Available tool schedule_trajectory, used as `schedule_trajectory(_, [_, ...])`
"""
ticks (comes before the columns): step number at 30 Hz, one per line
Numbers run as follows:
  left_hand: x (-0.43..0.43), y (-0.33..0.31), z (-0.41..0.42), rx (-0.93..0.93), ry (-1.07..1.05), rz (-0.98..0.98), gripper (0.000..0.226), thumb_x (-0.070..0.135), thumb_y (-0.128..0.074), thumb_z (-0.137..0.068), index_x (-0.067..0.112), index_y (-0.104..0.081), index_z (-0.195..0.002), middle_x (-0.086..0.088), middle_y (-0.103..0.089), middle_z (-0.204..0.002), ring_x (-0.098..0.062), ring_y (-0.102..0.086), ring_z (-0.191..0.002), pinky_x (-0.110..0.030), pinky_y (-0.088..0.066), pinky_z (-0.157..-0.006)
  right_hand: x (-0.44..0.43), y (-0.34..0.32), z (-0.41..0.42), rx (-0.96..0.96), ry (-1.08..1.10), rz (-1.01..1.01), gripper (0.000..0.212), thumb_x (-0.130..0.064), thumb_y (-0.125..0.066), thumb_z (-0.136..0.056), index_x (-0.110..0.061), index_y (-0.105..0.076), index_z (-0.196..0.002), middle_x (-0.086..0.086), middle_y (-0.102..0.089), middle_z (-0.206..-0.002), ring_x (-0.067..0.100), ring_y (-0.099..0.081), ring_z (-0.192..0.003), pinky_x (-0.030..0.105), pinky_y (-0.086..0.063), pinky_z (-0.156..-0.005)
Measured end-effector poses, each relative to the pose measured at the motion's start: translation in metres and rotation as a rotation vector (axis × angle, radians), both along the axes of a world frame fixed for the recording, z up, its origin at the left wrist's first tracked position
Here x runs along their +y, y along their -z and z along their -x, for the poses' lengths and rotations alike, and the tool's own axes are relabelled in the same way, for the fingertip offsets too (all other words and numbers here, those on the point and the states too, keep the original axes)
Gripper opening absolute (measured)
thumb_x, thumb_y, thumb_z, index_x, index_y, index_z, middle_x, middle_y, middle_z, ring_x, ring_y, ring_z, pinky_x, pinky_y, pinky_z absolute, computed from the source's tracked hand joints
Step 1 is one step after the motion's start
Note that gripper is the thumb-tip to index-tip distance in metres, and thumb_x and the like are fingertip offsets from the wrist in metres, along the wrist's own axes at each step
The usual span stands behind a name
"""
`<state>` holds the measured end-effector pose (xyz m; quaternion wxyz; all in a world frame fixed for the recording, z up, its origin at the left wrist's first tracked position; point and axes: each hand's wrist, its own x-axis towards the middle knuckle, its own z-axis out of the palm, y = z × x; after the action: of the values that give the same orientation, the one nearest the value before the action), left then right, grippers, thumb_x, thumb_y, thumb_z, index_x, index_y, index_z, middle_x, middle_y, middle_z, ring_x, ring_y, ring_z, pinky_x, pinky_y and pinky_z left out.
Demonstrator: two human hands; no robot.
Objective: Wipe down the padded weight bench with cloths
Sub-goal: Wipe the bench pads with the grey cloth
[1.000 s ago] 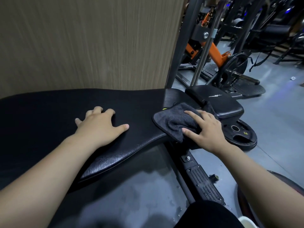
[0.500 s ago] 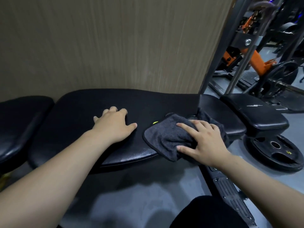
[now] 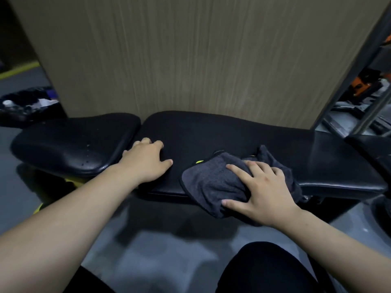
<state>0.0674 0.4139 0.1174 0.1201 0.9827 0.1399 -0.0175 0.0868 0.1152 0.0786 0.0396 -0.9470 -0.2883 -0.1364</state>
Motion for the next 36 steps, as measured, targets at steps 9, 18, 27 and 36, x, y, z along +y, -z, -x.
schedule_trajectory(9, [0.067,-0.001,0.031,-0.021,-0.122,0.041,0.055,0.054,-0.054,-0.092,0.026,-0.047,-0.138,-0.007,-0.045,-0.137,-0.031,-0.041,-0.128,-0.053,-0.042,-0.102,0.078,-0.004,0.019,0.036,-0.002,0.051,0.093,-0.092,-0.033,-0.07,-0.039,-0.043,-0.146,0.004,-0.054,-0.138,0.029,-0.047,-0.127,0.05,-0.038,-0.095])
schedule_trajectory(18, [0.127,-0.002,0.042,-0.011,-0.193,0.042,0.052,0.049,-0.052,-0.093,0.024,-0.048,-0.139,-0.009,-0.045,-0.137,-0.032,-0.044,-0.126,-0.05,-0.045,-0.1,0.153,-0.009,0.029,0.096,-0.011,0.081,0.101,-0.094,-0.03,-0.066,-0.041,-0.022,-0.152,0.003,-0.036,-0.153,0.03,-0.031,-0.137,0.053,-0.029,-0.103])
schedule_trajectory(27, [0.147,-0.005,0.033,-0.058,-0.16,0.097,0.045,0.04,-0.054,-0.094,0.023,-0.052,-0.135,-0.01,-0.046,-0.133,-0.032,-0.047,-0.123,-0.047,-0.045,-0.101,0.215,-0.015,0.021,0.188,-0.009,0.08,0.102,-0.095,-0.033,-0.065,-0.042,-0.022,-0.151,0.003,-0.028,-0.158,0.032,-0.024,-0.142,0.058,-0.024,-0.107])
schedule_trajectory(36, [0.148,0.005,0.039,-0.033,-0.085,0.125,0.048,0.045,-0.057,-0.091,0.027,-0.053,-0.135,-0.004,-0.045,-0.134,-0.027,-0.043,-0.127,-0.046,-0.044,-0.103,0.243,-0.022,0.001,0.301,0.026,0.045,0.097,-0.094,-0.033,-0.068,-0.045,-0.022,-0.151,0.0,-0.024,-0.161,0.029,-0.018,-0.147,0.061,-0.019,-0.113])
